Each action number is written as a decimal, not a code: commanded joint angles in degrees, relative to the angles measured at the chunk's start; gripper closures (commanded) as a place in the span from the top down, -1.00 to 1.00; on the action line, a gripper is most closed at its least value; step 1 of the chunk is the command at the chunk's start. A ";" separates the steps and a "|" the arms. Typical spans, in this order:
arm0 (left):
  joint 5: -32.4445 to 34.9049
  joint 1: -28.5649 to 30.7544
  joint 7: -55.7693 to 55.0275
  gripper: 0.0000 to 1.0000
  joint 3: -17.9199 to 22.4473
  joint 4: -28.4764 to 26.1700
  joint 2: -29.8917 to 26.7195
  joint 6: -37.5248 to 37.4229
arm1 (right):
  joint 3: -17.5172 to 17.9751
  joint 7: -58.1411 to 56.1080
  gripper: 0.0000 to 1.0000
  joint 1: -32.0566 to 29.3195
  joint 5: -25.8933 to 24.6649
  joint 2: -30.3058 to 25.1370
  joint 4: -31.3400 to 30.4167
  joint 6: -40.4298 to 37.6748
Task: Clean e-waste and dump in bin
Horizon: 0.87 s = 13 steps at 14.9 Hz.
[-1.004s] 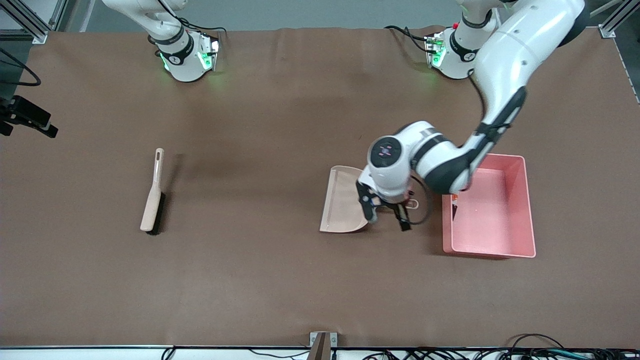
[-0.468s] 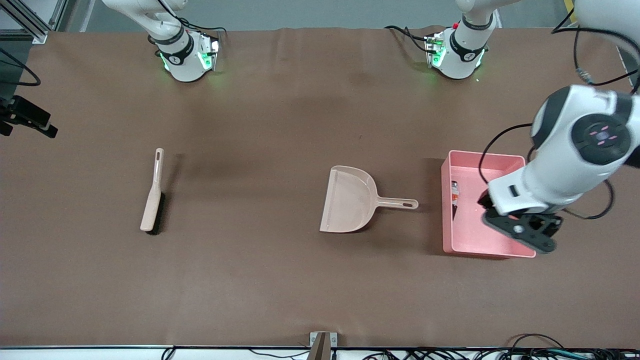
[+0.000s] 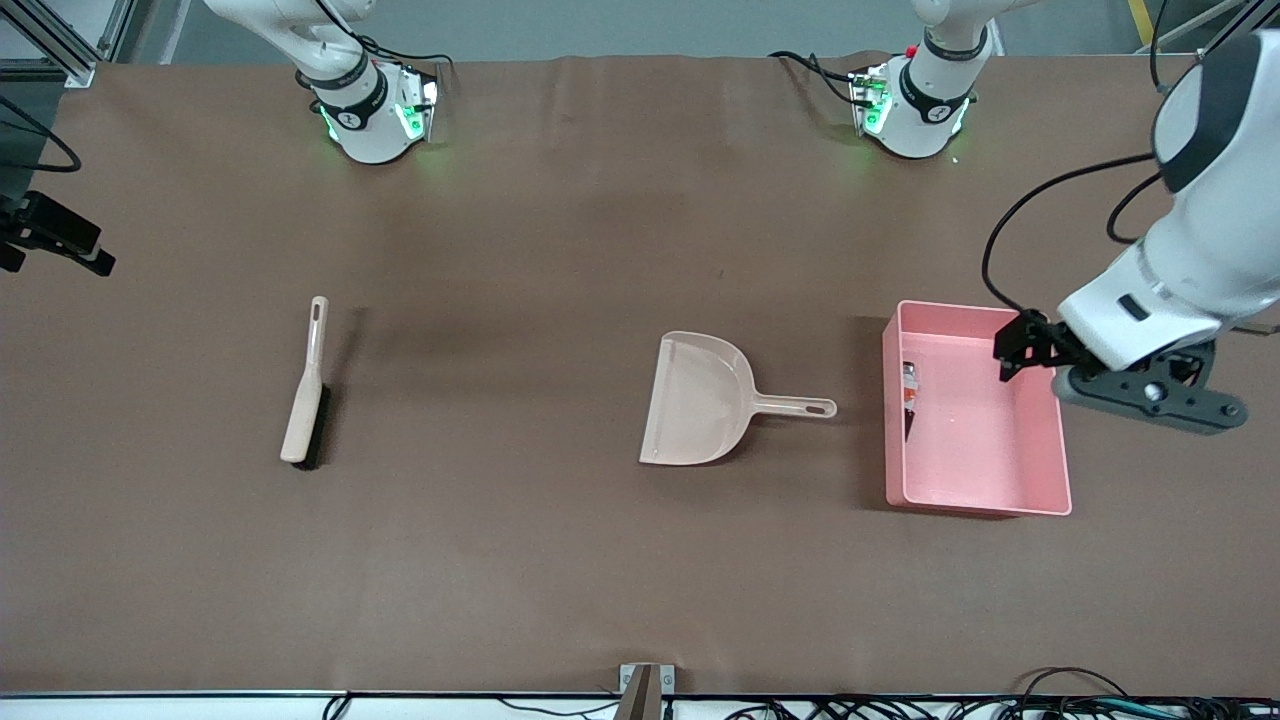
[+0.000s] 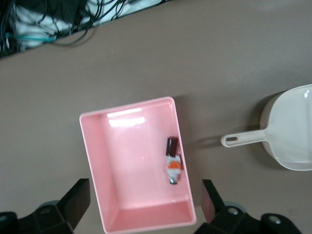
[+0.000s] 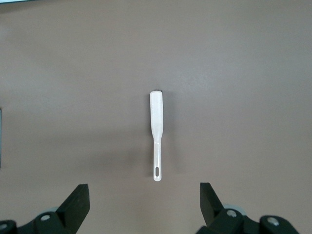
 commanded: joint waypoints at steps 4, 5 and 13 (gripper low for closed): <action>-6.52 -15.11 -0.63 1.00 21.93 -2.43 -9.52 -3.75 | 0.03 0.70 1.00 -0.08 -0.99 -0.26 -0.03 0.13; -6.61 -15.11 -0.72 1.00 22.11 -3.47 -11.18 -4.28 | 0.03 0.70 1.00 -0.08 -0.99 -0.26 -0.03 0.39; -13.55 -16.60 -0.11 1.00 29.59 -14.10 -22.00 -10.35 | 0.03 0.70 1.00 -0.08 -0.99 -0.26 -0.03 0.57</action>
